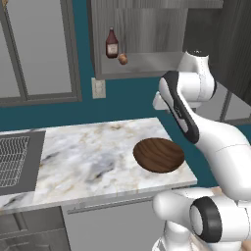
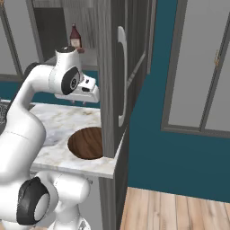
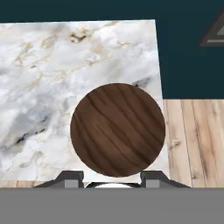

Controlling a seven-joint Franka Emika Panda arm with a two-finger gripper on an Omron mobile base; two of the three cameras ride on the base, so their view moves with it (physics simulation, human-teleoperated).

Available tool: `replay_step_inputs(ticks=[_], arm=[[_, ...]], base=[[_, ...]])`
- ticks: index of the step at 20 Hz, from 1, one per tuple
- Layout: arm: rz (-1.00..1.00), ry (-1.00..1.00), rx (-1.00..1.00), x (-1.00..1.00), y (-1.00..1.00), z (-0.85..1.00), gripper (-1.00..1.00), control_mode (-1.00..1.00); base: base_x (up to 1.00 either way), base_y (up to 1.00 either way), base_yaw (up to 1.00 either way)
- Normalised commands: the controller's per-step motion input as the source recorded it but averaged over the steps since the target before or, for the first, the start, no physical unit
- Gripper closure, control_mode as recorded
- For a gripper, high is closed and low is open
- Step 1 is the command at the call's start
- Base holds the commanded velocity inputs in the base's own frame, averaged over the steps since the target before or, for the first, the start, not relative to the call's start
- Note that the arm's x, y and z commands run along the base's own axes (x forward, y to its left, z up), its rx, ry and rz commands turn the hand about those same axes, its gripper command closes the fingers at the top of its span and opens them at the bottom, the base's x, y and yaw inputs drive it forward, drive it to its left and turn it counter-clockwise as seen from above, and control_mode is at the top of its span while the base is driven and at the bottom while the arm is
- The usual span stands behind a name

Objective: Pick the potato from the cabinet and place it in the bowl. Then pick the bowl and place it in the sink. Then turn on the sink facuet.

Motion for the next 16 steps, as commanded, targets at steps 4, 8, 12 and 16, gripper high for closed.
replay_step_inputs(ticks=[4, 8, 12, 16], arm=[[0.02, -0.07, -0.03, -0.20, 0.08, 0.10, -1.00, -1.00], [0.10, -0.36, 0.00, -0.52, 0.09, 0.17, -1.00, -1.00], [0.00, -0.34, -0.01, 0.00, 0.34, 0.37, -1.00, -1.00], [0.00, -0.27, -0.01, 0.06, 0.54, 0.65, -1.00, -1.00]], base=[[0.00, 0.00, 0.00], [0.00, 0.00, 0.00], [0.00, 0.00, 0.00], [0.00, 0.00, 0.00]])
